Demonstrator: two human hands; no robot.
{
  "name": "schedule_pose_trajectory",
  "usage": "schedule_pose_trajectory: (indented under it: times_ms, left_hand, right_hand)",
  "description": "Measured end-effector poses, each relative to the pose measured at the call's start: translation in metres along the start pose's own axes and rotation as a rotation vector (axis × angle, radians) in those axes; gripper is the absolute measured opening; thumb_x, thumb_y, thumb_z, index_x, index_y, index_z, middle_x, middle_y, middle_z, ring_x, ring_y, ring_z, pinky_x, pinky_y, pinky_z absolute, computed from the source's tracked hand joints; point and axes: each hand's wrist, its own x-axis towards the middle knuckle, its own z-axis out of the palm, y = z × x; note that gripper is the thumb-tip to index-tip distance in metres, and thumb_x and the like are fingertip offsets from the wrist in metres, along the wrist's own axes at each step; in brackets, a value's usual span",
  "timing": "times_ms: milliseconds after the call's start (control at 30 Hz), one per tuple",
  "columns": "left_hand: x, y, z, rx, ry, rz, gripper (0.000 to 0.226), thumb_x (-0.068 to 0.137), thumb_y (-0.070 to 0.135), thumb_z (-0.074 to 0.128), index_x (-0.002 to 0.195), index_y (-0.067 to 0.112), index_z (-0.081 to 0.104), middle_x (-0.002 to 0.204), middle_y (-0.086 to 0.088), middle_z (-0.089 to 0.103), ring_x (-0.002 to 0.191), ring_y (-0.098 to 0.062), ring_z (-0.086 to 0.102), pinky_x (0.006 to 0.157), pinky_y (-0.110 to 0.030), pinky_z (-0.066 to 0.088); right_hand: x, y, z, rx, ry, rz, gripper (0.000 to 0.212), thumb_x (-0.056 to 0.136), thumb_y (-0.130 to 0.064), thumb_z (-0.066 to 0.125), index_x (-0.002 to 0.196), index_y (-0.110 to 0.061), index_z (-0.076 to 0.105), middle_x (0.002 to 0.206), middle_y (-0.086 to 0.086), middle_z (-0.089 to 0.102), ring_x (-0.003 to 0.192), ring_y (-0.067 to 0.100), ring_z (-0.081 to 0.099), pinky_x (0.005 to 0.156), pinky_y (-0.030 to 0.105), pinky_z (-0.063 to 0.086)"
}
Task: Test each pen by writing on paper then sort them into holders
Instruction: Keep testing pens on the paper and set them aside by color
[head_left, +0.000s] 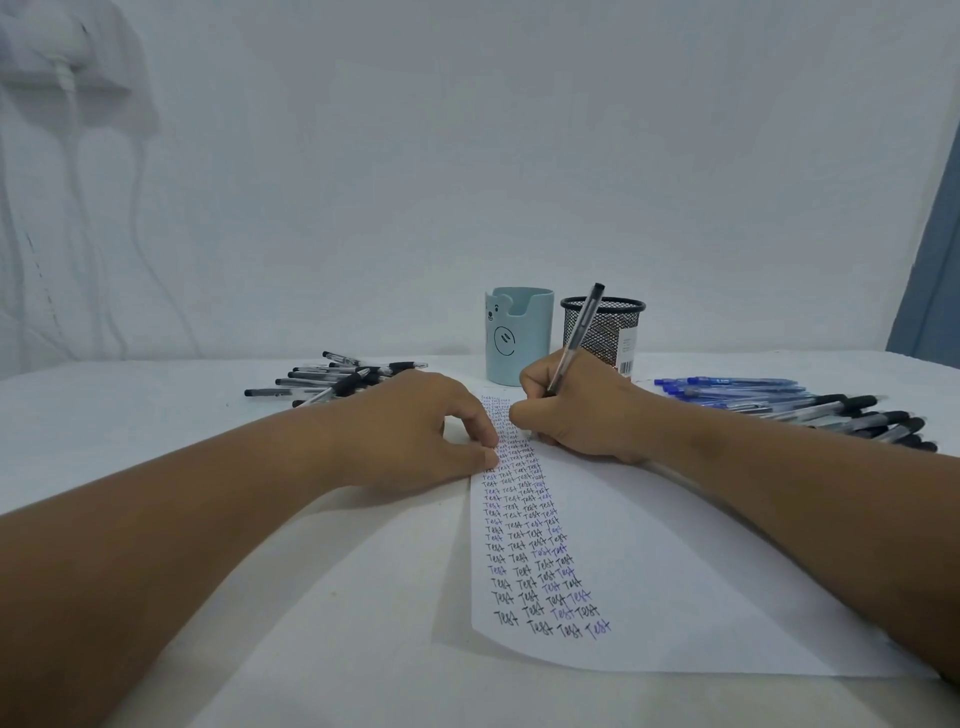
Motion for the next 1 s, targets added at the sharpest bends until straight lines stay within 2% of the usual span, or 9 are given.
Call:
schedule_pose_trajectory:
  times_ms: [100,200,333,400,500,600,733,867,1000]
  left_hand:
    - [-0.001,0.000,0.000,-0.011,-0.007,0.000,0.019,0.089,0.046,0.069,0.105,0.037,0.073,0.098,0.026,0.062,0.081,0.023,0.047,0.071,-0.004,0.032]
    - [-0.001,-0.002,-0.001,-0.007,-0.010,-0.025,0.019,0.088,0.051,0.068,0.103,0.040,0.073,0.102,0.025,0.062,0.081,0.010,0.052,0.075,-0.014,0.037]
    - [-0.001,-0.002,0.000,-0.028,-0.011,-0.019,0.018,0.088,0.050,0.068,0.102,0.039,0.073,0.103,0.025,0.064,0.082,0.013,0.052,0.076,-0.015,0.037]
    - [-0.001,-0.001,0.000,-0.038,-0.006,-0.023,0.017,0.088,0.049,0.069,0.101,0.039,0.073,0.102,0.026,0.064,0.082,0.011,0.052,0.075,-0.014,0.036]
    - [-0.003,0.000,0.000,-0.060,-0.004,-0.032,0.015,0.087,0.050,0.069,0.099,0.040,0.073,0.099,0.029,0.063,0.082,0.010,0.053,0.073,-0.013,0.035]
    - [-0.003,0.000,0.000,-0.048,0.006,-0.035,0.016,0.087,0.050,0.068,0.100,0.041,0.072,0.098,0.028,0.062,0.083,0.010,0.052,0.071,-0.009,0.033]
    - [-0.003,0.001,0.000,-0.046,0.010,-0.030,0.016,0.088,0.049,0.068,0.101,0.039,0.073,0.100,0.027,0.063,0.083,0.013,0.052,0.071,-0.008,0.033]
    - [-0.004,0.002,0.000,-0.028,0.009,-0.020,0.018,0.089,0.048,0.068,0.103,0.038,0.073,0.100,0.028,0.062,0.084,0.019,0.050,0.071,-0.005,0.032]
    - [-0.004,0.003,-0.001,-0.024,0.004,-0.018,0.017,0.089,0.048,0.068,0.103,0.039,0.072,0.101,0.028,0.061,0.084,0.021,0.049,0.071,-0.006,0.033]
  right_hand:
    - [0.001,0.003,0.000,-0.026,0.011,-0.009,0.040,0.081,-0.008,0.068,0.052,-0.017,0.042,0.044,-0.009,0.040,0.047,0.006,0.039,0.048,0.020,0.033]
    - [0.000,0.002,0.001,0.060,0.056,0.005,0.043,0.088,-0.020,0.070,0.053,-0.017,0.045,0.046,-0.005,0.049,0.048,0.010,0.047,0.052,0.022,0.041]
    - [0.001,-0.001,-0.004,0.262,0.148,0.043,0.057,0.103,-0.045,0.048,0.062,-0.004,0.047,0.055,0.009,0.045,0.049,0.019,0.043,0.053,0.028,0.040]
    - [0.005,0.001,-0.011,0.238,0.190,0.014,0.050,0.102,-0.047,0.050,0.074,-0.006,0.043,0.055,0.004,0.043,0.050,0.020,0.041,0.055,0.034,0.040]
    - [0.003,0.004,-0.024,0.191,0.203,-0.012,0.040,0.090,-0.058,0.058,0.096,-0.022,0.045,0.044,-0.012,0.043,0.039,0.009,0.037,0.042,0.022,0.033]
    - [-0.006,0.003,-0.028,-0.006,0.170,-0.102,0.015,0.100,-0.042,0.054,0.094,-0.028,0.051,0.050,-0.005,0.052,0.040,0.005,0.043,0.045,0.021,0.036]
    - [-0.012,-0.001,-0.027,-0.156,0.176,-0.151,0.025,0.106,-0.029,0.044,0.089,-0.016,0.056,0.080,0.014,0.064,0.052,0.006,0.047,0.056,0.032,0.041]
    - [-0.010,-0.002,-0.024,-0.256,0.173,-0.133,0.028,0.107,-0.031,0.038,0.089,-0.025,0.059,0.077,0.006,0.062,0.071,0.025,0.056,0.067,0.037,0.046]
    - [-0.011,0.001,-0.025,-0.332,0.133,-0.116,0.029,0.108,-0.033,0.033,0.094,-0.025,0.057,0.068,-0.012,0.049,0.063,0.009,0.047,0.060,0.032,0.038]
